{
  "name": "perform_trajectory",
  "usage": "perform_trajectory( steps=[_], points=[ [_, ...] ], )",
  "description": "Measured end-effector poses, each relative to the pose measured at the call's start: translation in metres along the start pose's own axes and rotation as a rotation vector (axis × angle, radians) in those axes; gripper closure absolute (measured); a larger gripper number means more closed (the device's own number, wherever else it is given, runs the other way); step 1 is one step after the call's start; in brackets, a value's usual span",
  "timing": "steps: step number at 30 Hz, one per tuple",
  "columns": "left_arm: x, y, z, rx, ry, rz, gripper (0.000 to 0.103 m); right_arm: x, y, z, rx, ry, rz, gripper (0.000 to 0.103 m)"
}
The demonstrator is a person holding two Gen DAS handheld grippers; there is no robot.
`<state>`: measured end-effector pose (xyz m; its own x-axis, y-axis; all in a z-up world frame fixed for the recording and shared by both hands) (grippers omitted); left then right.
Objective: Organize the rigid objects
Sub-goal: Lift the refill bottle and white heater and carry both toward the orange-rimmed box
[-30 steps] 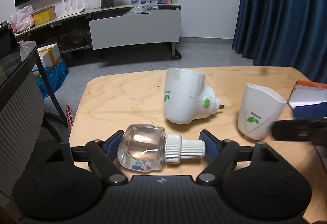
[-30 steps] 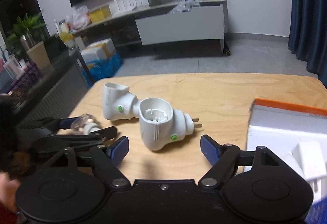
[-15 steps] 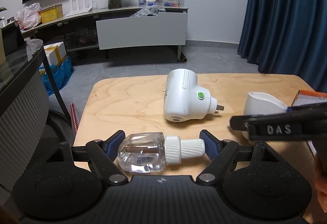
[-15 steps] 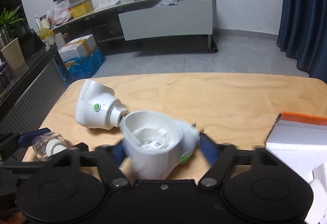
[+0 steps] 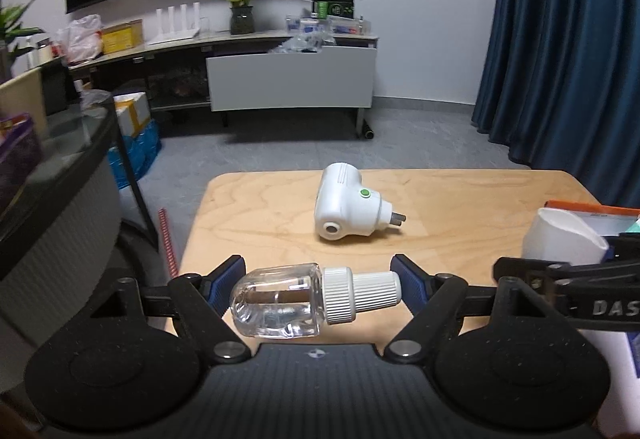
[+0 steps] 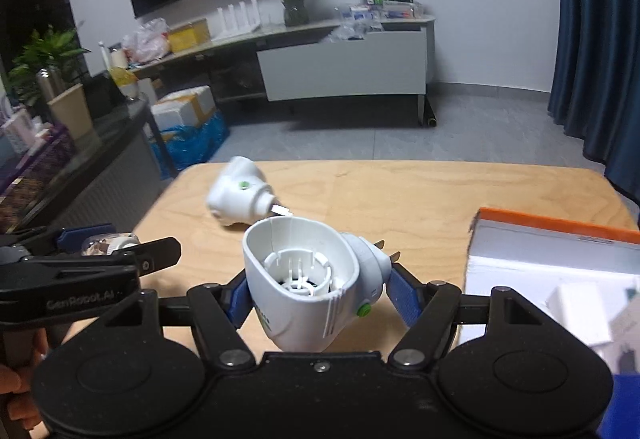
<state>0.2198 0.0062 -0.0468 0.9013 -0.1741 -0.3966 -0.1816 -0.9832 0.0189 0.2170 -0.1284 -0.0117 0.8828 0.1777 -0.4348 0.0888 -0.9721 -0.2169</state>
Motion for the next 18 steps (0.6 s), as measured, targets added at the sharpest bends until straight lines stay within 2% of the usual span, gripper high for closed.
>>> perform_trajectory(
  steps=[10,18],
  points=[
    [-0.063,0.016,0.002,-0.021,-0.026,-0.095,0.022,-0.086,-0.006,0.004,-0.011,0.046,-0.034,0.021],
    [-0.097,0.032,0.008,-0.047,-0.027,-0.082,0.022,-0.133,-0.009,0.016,-0.027,0.066,-0.041,0.021]
  ],
)
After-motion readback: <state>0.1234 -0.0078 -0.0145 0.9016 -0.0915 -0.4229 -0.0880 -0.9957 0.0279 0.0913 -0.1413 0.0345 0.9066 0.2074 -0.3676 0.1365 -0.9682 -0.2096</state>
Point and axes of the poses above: each gripper's, at about its wrist camera, not at the fingertips, and x roughly the way its jaws point, y to its right, z to its underside, the point moved 3 cm from there along x, roughly the way its jaws point, and after that the axes turned 13 degrees about y, right-handed, at the moved point
